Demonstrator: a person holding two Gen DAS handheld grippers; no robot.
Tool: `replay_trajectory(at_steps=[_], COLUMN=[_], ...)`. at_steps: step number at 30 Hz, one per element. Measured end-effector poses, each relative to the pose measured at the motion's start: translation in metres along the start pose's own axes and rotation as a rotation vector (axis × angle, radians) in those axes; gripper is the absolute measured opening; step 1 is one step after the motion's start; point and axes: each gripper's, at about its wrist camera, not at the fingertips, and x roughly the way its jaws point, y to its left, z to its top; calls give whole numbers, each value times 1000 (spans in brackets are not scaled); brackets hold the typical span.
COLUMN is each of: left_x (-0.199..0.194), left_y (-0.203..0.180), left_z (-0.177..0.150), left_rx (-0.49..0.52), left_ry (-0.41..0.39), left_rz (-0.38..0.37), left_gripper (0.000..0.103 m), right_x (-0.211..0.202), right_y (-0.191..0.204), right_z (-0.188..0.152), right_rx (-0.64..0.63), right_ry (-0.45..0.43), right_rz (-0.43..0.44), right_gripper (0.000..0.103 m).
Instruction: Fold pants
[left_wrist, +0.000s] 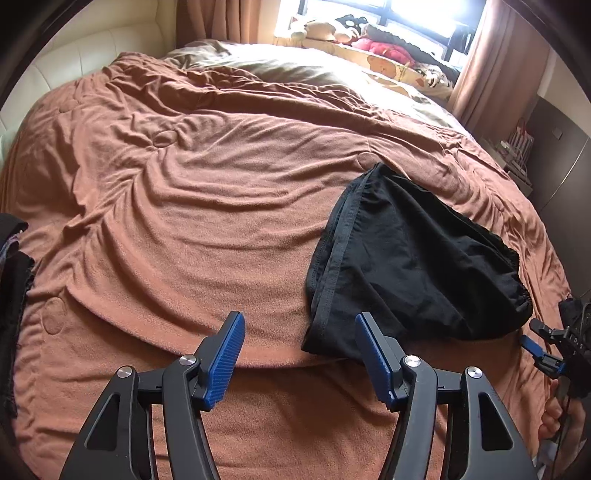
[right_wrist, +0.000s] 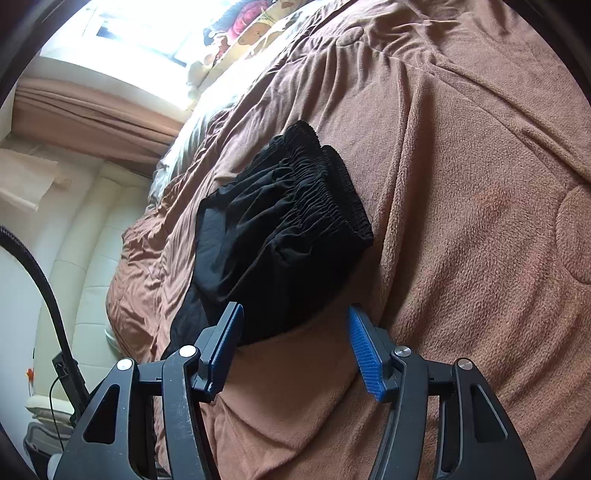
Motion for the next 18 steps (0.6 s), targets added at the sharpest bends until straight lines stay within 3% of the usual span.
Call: replay_trajectory(at_steps=[10,13,16,18], left_x=[28,41,55,63], left_y=[4,0,-2,-3], left_z=[-2,-3,-4,-4], left_rx=[-24,-24,-27,-35], left_ry=[43,61,79,91], left_rz=[-51,-61,-68,-91], left_gripper=[61,61,61,61], right_x=[23,25,26,27], right_y=[-8,-1,6,10], right_z=[19,22,24,26], right_rx=[2,-30,-62,-68], right_ry=[8,-2,-7,-21], right_rz=[-9,-24,-42,-48], right_gripper=[53,43,21,18])
